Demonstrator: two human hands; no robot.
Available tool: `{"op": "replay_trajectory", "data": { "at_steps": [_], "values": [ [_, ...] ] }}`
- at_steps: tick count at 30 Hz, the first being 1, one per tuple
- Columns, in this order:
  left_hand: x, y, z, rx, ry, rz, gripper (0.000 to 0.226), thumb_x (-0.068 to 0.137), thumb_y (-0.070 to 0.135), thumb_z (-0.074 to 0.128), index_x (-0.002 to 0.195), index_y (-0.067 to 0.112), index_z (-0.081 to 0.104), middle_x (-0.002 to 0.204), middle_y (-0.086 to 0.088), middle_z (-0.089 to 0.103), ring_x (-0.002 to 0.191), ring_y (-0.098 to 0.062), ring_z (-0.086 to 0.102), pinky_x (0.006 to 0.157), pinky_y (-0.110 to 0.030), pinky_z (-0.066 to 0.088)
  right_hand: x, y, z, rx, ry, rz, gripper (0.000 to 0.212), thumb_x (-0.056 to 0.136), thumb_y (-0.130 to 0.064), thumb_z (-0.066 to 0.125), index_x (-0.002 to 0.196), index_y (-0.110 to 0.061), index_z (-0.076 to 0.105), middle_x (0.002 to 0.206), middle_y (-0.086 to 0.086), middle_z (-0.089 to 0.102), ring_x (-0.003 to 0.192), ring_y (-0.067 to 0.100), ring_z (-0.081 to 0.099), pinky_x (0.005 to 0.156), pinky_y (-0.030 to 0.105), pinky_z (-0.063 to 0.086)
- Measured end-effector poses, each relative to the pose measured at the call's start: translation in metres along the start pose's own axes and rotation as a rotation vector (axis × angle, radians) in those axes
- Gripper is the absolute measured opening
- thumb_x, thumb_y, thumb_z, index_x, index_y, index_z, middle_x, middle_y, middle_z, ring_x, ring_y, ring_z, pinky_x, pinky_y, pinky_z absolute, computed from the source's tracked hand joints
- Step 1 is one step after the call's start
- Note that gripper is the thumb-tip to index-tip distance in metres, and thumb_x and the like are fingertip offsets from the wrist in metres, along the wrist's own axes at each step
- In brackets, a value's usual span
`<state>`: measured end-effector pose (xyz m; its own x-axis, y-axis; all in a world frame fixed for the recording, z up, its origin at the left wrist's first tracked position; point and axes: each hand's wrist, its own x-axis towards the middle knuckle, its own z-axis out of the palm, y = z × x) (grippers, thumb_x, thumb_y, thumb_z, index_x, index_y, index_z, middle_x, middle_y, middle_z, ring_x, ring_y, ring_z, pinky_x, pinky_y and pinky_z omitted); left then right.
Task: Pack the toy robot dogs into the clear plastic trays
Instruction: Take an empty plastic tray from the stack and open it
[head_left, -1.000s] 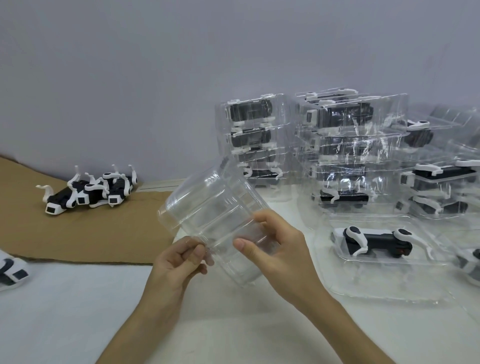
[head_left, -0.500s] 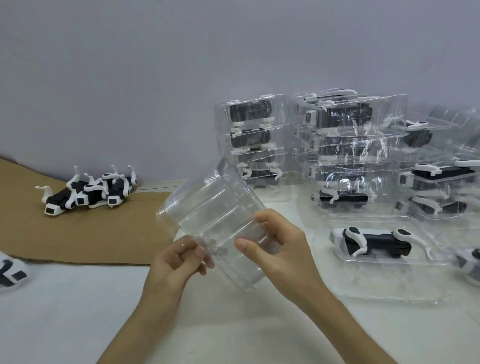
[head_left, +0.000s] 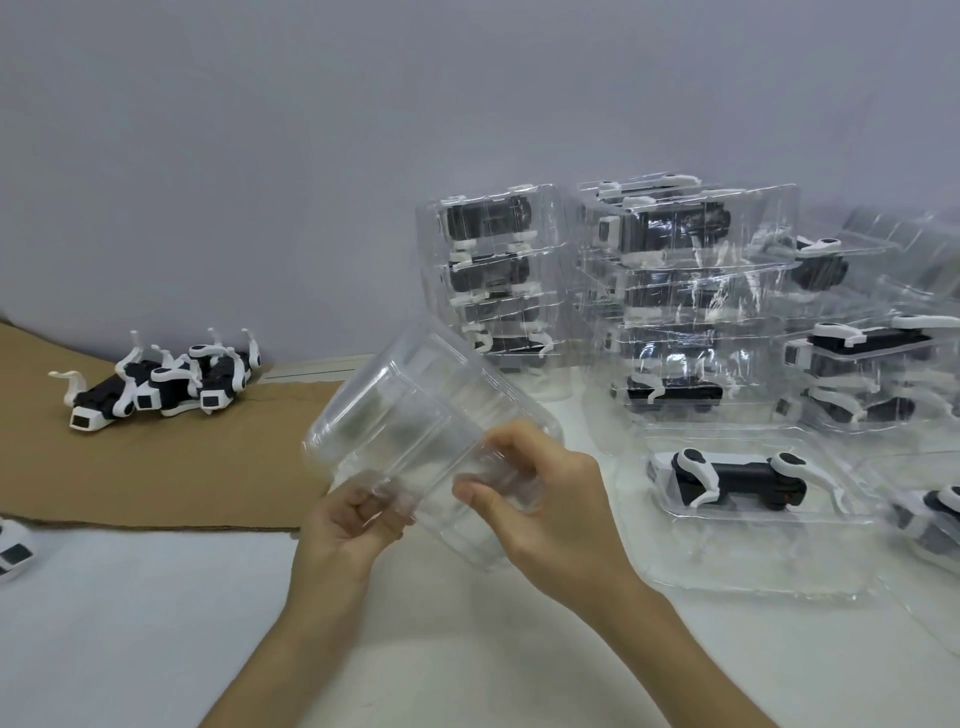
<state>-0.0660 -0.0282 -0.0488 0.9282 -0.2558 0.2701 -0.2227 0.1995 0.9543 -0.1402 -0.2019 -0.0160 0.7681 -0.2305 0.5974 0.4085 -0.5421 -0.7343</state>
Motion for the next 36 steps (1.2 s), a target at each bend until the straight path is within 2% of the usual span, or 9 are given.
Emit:
{"op": "replay_trajectory", "data": {
  "at_steps": [8, 12, 15, 18, 21, 26, 30, 34, 36],
  "values": [
    [0.01, -0.001, -0.022, 0.037, 0.012, -0.052, 0.009, 0.091, 0.001, 0.061, 0.095, 0.006, 0.067, 0.081, -0.008, 0.074, 0.075, -0.013, 0.069, 0.071, -0.02, 0.053, 0.006, -0.004, -0.01, 0.103, 0.178, 0.015, 0.021, 0.081, -0.017, 0.084, 0.092, -0.023, 0.067, 0.079, -0.009, 0.07, 0.072, 0.014, 0.069, 0.068, 0.02, 0.054],
    [0.018, -0.001, -0.038, -0.239, 0.15, -0.228, 0.022, 0.099, -0.007, 0.046, 0.1, 0.006, 0.063, 0.083, -0.007, 0.07, 0.081, -0.016, 0.071, 0.075, -0.029, 0.061, 0.009, -0.008, -0.016, 0.124, 0.309, -0.024, 0.018, 0.083, -0.028, 0.079, 0.094, -0.027, 0.065, 0.08, -0.009, 0.071, 0.076, 0.015, 0.07, 0.073, 0.025, 0.055],
    [0.023, 0.0, -0.043, -0.524, 0.215, -0.35, 0.026, 0.101, -0.008, 0.037, 0.1, 0.005, 0.06, 0.088, -0.008, 0.071, 0.082, -0.017, 0.072, 0.07, -0.029, 0.062, 0.01, -0.006, -0.013, -0.043, 0.361, -0.094, 0.02, 0.084, -0.034, 0.076, 0.098, -0.028, 0.063, 0.085, -0.019, 0.071, 0.083, 0.002, 0.069, 0.083, 0.024, 0.049],
    [0.022, 0.0, -0.048, -0.62, 0.25, -0.398, 0.028, 0.091, -0.005, 0.043, 0.088, 0.007, 0.068, 0.086, -0.008, 0.071, 0.082, -0.02, 0.074, 0.069, -0.03, 0.062, 0.009, 0.001, -0.013, -0.236, 0.376, -0.154, 0.022, 0.083, -0.031, 0.075, 0.101, -0.025, 0.064, 0.079, -0.025, 0.068, 0.088, -0.009, 0.061, 0.089, 0.021, 0.038],
    [0.022, 0.003, -0.053, -0.7, 0.233, -0.389, 0.016, 0.085, 0.011, 0.052, 0.083, 0.012, 0.068, 0.09, -0.007, 0.072, 0.09, -0.026, 0.074, 0.082, -0.037, 0.057, 0.01, 0.007, -0.014, -0.324, 0.401, -0.195, 0.023, 0.085, -0.035, 0.072, 0.103, -0.023, 0.063, 0.08, -0.019, 0.067, 0.084, -0.004, 0.058, 0.092, 0.015, 0.032],
    [0.027, 0.006, -0.054, -0.719, 0.293, -0.375, 0.005, 0.09, 0.015, 0.06, 0.087, 0.014, 0.063, 0.084, 0.001, 0.067, 0.082, -0.014, 0.071, 0.076, -0.027, 0.061, 0.012, 0.009, -0.019, -0.37, 0.365, -0.17, 0.029, 0.081, -0.033, 0.074, 0.105, -0.033, 0.057, 0.081, -0.019, 0.065, 0.08, -0.003, 0.054, 0.094, 0.011, 0.028],
    [0.032, 0.012, -0.062, -0.789, 0.384, -0.311, 0.031, 0.101, 0.003, 0.045, 0.081, 0.014, 0.066, 0.077, 0.003, 0.07, 0.07, -0.009, 0.07, 0.068, -0.025, 0.062, 0.012, 0.012, -0.022, -0.473, 0.219, -0.059, 0.029, 0.082, -0.028, 0.081, 0.104, -0.029, 0.062, 0.076, -0.02, 0.068, 0.085, 0.004, 0.059, 0.096, 0.014, 0.025],
    [0.032, 0.014, -0.067, -0.828, 0.359, -0.323, 0.025, 0.068, -0.003, 0.068, 0.082, 0.017, 0.065, 0.092, 0.001, 0.074, 0.087, -0.011, 0.072, 0.079, -0.033, 0.062, 0.009, 0.014, -0.017, -0.636, 0.13, -0.007, 0.035, 0.077, -0.027, 0.086, 0.105, -0.029, 0.065, 0.079, -0.017, 0.067, 0.089, 0.011, 0.057, 0.094, 0.027, 0.024],
    [0.032, 0.012, -0.068, -0.782, 0.397, -0.333, 0.022, 0.085, -0.004, 0.059, 0.083, 0.018, 0.062, 0.087, 0.001, 0.073, 0.082, -0.012, 0.073, 0.084, -0.036, 0.058, 0.008, 0.016, -0.017, -0.703, 0.082, 0.008, 0.034, 0.075, -0.028, 0.086, 0.103, -0.029, 0.067, 0.085, -0.015, 0.067, 0.093, 0.016, 0.059, 0.096, 0.03, 0.021]
  ]
}}
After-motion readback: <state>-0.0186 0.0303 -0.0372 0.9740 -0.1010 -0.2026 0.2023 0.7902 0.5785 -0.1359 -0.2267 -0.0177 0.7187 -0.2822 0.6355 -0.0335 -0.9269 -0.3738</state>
